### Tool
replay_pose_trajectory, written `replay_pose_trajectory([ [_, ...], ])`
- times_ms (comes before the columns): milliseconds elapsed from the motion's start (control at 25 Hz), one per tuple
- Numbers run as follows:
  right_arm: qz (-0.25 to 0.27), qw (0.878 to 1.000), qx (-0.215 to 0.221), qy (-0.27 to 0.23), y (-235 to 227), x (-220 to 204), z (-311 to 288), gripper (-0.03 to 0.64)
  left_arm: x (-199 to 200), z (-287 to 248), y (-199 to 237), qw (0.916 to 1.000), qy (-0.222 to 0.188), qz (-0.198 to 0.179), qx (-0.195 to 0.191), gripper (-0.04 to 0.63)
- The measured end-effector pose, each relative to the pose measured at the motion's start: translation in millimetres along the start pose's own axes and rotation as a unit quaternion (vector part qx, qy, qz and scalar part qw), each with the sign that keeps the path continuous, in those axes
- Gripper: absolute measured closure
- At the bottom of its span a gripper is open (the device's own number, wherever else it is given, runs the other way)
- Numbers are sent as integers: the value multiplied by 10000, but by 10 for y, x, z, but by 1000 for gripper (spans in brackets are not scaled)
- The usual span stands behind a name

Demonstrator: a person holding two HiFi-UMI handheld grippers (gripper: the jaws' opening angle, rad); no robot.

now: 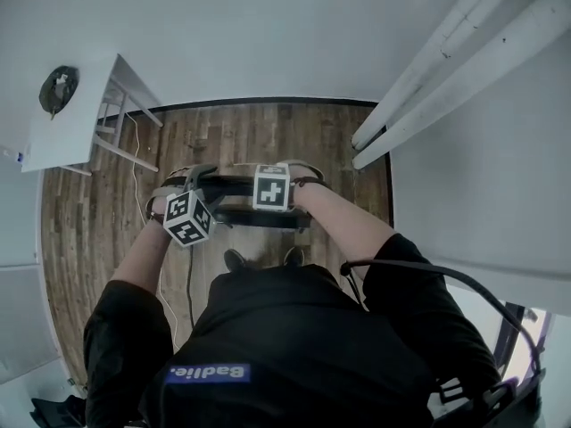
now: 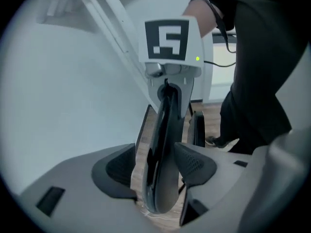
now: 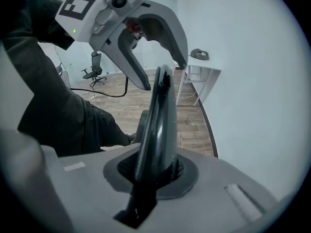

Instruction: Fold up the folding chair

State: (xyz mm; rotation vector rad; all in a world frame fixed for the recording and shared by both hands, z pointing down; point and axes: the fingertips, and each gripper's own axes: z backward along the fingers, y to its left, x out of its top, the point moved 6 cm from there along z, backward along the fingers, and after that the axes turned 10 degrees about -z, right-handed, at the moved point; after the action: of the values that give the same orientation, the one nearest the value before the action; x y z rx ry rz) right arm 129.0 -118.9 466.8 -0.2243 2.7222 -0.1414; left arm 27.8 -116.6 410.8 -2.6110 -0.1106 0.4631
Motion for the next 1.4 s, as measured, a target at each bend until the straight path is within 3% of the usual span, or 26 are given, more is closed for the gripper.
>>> replay_pose_trajectory([
  [200,-10,10000,-13,21,14,-6,-12,572,-133,-269,-40,9950,197,-570,-795,362],
  [360,-30,10000,13,63,44,2,-34,572,-377,-516,-227,9753,543,-946,-1919,366],
  [440,-77,9999,36,86,81,32,-50,572,-411,-504,-241,9715,329,-889,-2170,474],
  [600,-195,9994,19,293,66,81,-69,575,-442,-435,-198,9625,-11,-654,-2631,541],
  [960,-310,9979,-158,555,-302,631,69,580,-807,-257,320,9648,-388,-585,-2535,543],
  [1400,-127,9982,-327,487,-1166,1361,236,578,-1287,-205,1365,9710,-201,-582,-2310,543],
])
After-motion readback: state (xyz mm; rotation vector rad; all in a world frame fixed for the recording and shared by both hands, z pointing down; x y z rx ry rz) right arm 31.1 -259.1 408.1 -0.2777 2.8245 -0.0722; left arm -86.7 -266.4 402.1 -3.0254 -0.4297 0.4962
